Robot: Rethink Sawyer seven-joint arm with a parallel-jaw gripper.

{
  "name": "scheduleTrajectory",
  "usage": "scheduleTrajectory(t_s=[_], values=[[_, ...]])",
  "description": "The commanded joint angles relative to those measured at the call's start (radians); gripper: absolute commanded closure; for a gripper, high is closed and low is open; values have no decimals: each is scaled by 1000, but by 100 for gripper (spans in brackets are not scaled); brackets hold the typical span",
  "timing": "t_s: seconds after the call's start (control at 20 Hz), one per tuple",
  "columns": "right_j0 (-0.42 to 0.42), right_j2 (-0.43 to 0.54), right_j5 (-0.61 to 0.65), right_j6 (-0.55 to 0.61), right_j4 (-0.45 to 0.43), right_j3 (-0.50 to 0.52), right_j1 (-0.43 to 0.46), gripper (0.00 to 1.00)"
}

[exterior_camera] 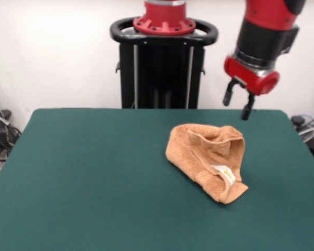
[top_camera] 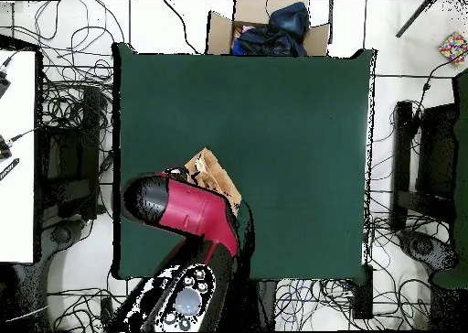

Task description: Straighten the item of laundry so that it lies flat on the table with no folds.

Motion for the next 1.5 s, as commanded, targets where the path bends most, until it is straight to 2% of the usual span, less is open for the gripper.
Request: scheduleTrajectory(t_s=[0.05, 0.25, 0.45, 0.7, 1.0, 1.2, 1.4, 1.5], values=[[27, -35, 211, 296, 11, -212, 63, 0], [33, -50, 255, 289, 6, -264, 76, 0], [32, -74, 269, 279, -15, -308, 128, 0], [19, -53, 262, 339, 44, -277, 177, 0], [34, -79, 276, 385, 60, -268, 227, 0], [11, -43, 164, 323, 72, -213, 237, 0], [3, -46, 62, 209, -2, -206, 264, 0], [-3, -47, 59, 177, -19, -212, 271, 0]])
